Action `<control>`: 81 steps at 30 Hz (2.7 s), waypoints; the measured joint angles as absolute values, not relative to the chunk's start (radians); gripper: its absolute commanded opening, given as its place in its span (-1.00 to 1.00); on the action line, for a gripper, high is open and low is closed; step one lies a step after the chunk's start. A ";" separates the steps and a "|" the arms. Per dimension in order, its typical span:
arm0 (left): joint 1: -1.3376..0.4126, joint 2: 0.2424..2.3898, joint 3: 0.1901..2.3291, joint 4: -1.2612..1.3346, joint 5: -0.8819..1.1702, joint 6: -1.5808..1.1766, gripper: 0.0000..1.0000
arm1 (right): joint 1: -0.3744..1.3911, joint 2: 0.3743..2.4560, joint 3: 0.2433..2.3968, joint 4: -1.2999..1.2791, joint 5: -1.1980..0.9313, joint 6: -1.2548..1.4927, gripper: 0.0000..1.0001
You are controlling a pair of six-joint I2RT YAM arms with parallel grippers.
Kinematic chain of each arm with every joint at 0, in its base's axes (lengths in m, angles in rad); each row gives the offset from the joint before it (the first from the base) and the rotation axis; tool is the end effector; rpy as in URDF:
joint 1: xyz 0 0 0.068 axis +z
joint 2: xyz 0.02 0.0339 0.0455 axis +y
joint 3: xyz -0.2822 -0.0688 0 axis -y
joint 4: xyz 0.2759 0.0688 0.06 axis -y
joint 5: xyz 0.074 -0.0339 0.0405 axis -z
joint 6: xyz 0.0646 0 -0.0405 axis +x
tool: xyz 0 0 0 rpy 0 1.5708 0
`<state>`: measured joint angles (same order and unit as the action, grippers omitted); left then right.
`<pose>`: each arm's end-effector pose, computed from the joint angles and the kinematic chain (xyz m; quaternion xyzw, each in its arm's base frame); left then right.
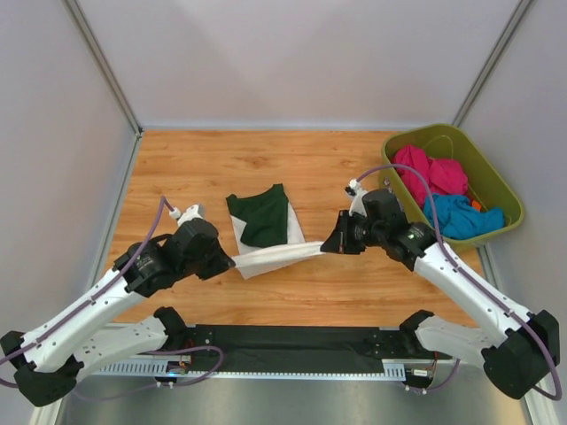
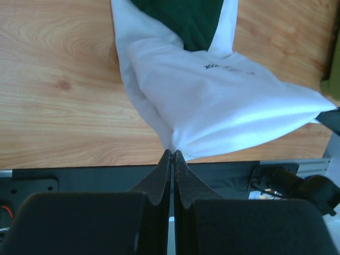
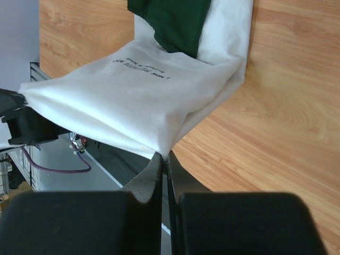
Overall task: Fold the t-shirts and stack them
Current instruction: Fold the tshirt
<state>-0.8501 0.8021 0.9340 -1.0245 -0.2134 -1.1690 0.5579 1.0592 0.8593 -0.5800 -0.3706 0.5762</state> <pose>0.1261 -0.1228 0.3053 -0.1839 0.9202 -0.2266 0.2611 0.2078 0.1573 0.2692 -0.0627 0.9076 0.3468 0.2280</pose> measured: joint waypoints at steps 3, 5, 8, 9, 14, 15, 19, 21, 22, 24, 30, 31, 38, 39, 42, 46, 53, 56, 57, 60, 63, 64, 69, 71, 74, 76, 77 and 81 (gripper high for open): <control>-0.852 0.832 0.987 -1.060 -0.262 -1.203 -1.00 | 0.574 1.097 0.876 -0.589 -0.348 0.585 -1.00; -0.846 0.870 1.020 -1.071 -0.288 -1.208 -1.00 | 0.575 1.155 0.911 -0.590 -0.330 0.585 -1.00; -0.799 0.926 1.034 -1.072 -0.299 -1.198 -1.00 | 0.575 1.266 0.997 -0.591 -0.300 0.569 -1.00; -0.769 0.946 1.034 -1.068 -0.297 -1.192 -1.00 | 0.575 1.314 1.046 -0.606 -0.293 0.559 -0.99; -0.606 1.020 1.048 -1.032 -0.288 -1.133 -1.00 | 0.576 1.539 1.283 -0.617 -0.271 0.502 -0.99; -0.584 1.031 1.059 -1.025 -0.288 -1.116 -1.00 | 0.576 1.573 1.316 -0.617 -0.270 0.494 -0.99; -0.504 1.110 1.135 -0.994 -0.283 -1.033 -1.00 | 0.576 1.727 1.454 -0.635 -0.246 0.456 -0.99; -0.479 1.159 1.159 -0.975 -0.281 -0.999 -1.00 | 0.575 1.776 1.504 -0.650 -0.229 0.443 -0.99; -0.469 1.187 1.168 -0.966 -0.280 -0.981 -1.00 | 0.575 1.804 1.535 -0.658 -0.218 0.437 -0.99; -0.447 1.241 1.171 -0.942 -0.274 -0.955 -1.00 | 0.570 1.853 1.591 -0.672 -0.200 0.424 -0.99; -0.365 1.355 1.172 -0.840 -0.237 -0.906 -1.00 | 0.543 1.963 1.687 -0.683 -0.192 0.418 -0.99; -0.354 1.368 1.174 -0.825 -0.231 -0.897 -1.00 | 0.540 1.975 1.695 -0.682 -0.194 0.418 -0.99; -0.292 1.533 1.258 -0.743 -0.210 -0.834 -1.00 | 0.512 2.094 1.804 -0.673 -0.200 0.414 -0.99; -0.287 1.558 1.267 -0.730 -0.207 -0.828 -1.00 | 0.507 2.111 1.823 -0.675 -0.200 0.413 -0.99; -0.276 1.636 1.293 -0.693 -0.202 -0.819 -1.00 | 0.490 2.171 1.879 -0.662 -0.200 0.410 -0.99; -0.259 1.745 1.330 -0.648 -0.191 -0.818 -1.00 | 0.466 2.241 1.927 -0.645 -0.212 0.405 -0.99; -0.200 1.920 1.451 -0.597 -0.144 -0.790 -0.91 | 0.439 2.378 2.052 -0.611 -0.254 0.401 -0.88; -0.187 1.948 1.482 -0.572 -0.122 -0.759 -0.81 | 0.429 2.404 2.079 -0.588 -0.270 0.399 -0.84; -0.184 1.950 1.487 -0.564 -0.114 -0.749 -0.78 | 0.426 2.405 2.082 -0.580 -0.272 0.399 -0.81; -0.178 1.961 1.532 -0.566 -0.112 -0.701 0.29 | 0.412 2.407 2.099 -0.561 -0.261 0.398 0.07; -0.167 1.992 1.626 -0.597 -0.123 -0.657 0.89 | 0.393 2.415 2.154 -0.564 -0.252 0.397 0.79; -0.165 1.994 1.650 -0.606 -0.132 -0.644 0.91 | 0.387 2.418 2.176 -0.566 -0.251 0.390 0.80; -0.157 1.930 1.665 -0.646 -0.125 -0.596 0.70 | 0.371 2.374 2.172 -0.566 -0.245 0.395 0.50; -0.158 1.853 1.639 -0.645 -0.088 -0.590 0.31 | 0.373 2.315 2.105 -0.563 -0.251 0.408 -0.19; -0.178 1.681 1.536 -0.589 -0.032 -0.627 -0.91 | 0.379 2.205 1.988 -0.525 -0.281 0.455 -0.77; -0.204 1.571 1.451 -0.523 0.001 -0.657 -1.00 | 0.387 2.132 1.911 -0.474 -0.314 0.485 -0.99; -0.215 1.532 1.417 -0.495 0.017 -0.674 -1.00 | 0.392 2.108 1.888 -0.450 -0.329 0.493 -1.00; -0.245 1.525 1.345 -0.393 0.075 -0.743 -1.00 | 0.422 2.106 1.894 -0.379 -0.388 0.508 -1.00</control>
